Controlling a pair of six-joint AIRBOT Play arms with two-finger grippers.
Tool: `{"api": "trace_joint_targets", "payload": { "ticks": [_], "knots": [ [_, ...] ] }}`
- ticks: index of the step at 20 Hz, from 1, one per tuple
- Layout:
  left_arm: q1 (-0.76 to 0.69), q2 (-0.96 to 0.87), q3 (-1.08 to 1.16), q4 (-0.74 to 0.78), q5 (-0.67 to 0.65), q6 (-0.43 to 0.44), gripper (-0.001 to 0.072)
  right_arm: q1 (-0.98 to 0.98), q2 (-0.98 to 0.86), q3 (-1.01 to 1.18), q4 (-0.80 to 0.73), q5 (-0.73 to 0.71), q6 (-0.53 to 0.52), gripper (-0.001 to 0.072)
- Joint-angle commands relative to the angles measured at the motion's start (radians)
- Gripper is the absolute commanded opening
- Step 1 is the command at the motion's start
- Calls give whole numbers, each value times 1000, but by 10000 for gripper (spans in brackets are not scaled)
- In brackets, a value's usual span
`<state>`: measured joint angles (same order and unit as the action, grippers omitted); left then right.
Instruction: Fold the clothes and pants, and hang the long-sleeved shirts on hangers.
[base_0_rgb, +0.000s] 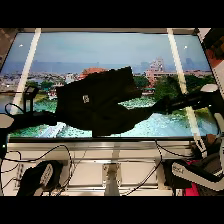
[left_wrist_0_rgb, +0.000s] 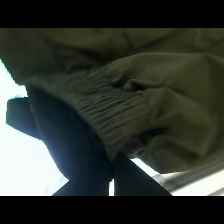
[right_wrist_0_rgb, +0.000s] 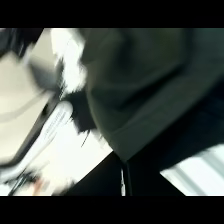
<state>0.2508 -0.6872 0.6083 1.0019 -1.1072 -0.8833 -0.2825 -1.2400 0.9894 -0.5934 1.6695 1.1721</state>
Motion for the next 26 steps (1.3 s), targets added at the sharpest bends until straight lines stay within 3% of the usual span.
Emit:
{"api": "trace_joint_targets", "payload": {
  "ticks": [1, 7, 12, 15, 21, 26],
  "knots": [
    [0, 1, 35, -90, 10, 0, 8, -88, 24, 141, -102, -68, 51, 5],
    [0, 1, 124, -104, 11, -1, 8, -104, 18, 245, -145, -213, 79, 5],
    [0, 0, 123, -351, -2, 0, 6, -94, 15, 249, -115, -284, 111, 4],
    [0, -1, 123, -329, 33, -14, 7, -20, -22, 321, -103, -349, 122, 2],
    [0, -68, 120, -291, 91, -64, 7, 180, -324, 649, -128, -520, 243, 2],
    [0, -240, 119, -292, 249, -82, 7, 270, -603, 923, -127, -675, 361, 2]
  ]
}}
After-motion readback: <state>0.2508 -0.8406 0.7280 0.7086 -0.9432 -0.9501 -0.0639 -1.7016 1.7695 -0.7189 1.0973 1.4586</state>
